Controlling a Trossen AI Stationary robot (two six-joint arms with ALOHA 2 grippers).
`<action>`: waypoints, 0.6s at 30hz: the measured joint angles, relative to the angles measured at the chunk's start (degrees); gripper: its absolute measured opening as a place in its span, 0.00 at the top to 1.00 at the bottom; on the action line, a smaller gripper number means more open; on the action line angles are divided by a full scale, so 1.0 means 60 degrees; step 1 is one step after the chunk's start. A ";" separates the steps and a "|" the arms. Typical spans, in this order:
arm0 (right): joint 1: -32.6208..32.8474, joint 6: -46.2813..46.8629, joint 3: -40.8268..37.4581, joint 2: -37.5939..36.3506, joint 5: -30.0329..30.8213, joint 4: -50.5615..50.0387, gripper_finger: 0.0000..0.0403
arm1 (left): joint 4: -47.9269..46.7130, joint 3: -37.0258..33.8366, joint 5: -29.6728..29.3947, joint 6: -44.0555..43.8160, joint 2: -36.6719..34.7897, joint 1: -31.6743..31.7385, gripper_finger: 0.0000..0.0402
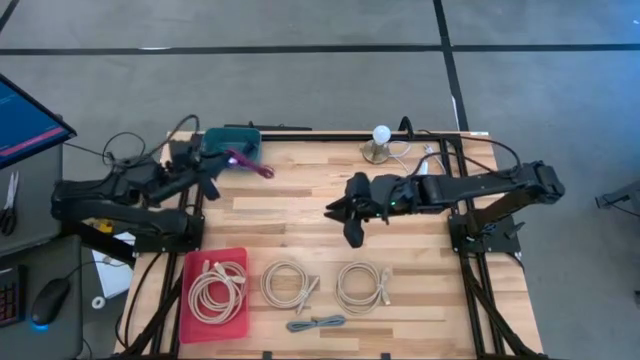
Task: Pick & Place USB Port
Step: Put the pink USB cable into the blue bin
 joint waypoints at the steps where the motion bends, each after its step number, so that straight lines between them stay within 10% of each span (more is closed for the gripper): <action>1: -0.0001 -0.0087 0.0000 -0.0116 0.0157 -0.0027 0.78 | -0.0049 -0.0046 -0.0215 0.0122 -0.0153 0.0050 0.96; 18: 0.0108 -0.0279 0.0000 -0.2013 0.2459 -0.1513 0.80 | -0.0032 -0.2719 -0.2948 0.0132 -0.2847 0.1926 0.96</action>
